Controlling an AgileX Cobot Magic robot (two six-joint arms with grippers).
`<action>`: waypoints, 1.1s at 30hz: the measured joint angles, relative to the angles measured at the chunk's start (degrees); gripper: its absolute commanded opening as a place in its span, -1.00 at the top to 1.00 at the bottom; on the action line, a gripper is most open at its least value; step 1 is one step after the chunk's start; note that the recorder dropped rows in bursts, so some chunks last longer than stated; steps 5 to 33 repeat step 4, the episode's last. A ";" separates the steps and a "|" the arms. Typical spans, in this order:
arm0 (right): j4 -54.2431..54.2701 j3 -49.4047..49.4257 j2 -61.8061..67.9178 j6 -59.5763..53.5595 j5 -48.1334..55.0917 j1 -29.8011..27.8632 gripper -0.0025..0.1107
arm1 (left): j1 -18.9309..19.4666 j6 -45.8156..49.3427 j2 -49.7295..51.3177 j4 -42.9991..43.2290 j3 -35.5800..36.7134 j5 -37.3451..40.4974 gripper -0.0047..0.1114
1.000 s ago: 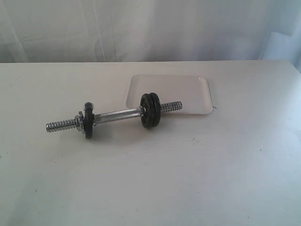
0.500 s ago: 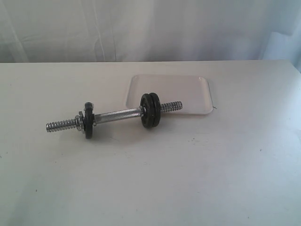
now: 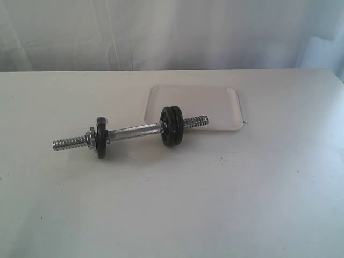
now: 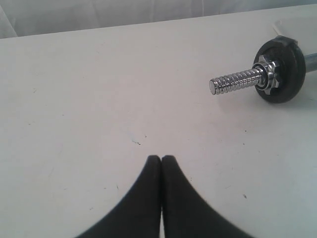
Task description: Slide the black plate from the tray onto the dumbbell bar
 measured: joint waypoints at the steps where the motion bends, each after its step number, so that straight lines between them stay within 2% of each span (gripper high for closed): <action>1: 0.00 0.00 0.00 0.00 0.00 0.00 0.96 | 0.00 0.00 0.00 0.00 0.00 0.00 0.92; 33: 0.00 0.00 0.00 0.00 0.00 0.00 0.96 | 0.00 0.00 0.00 0.00 0.00 0.00 0.92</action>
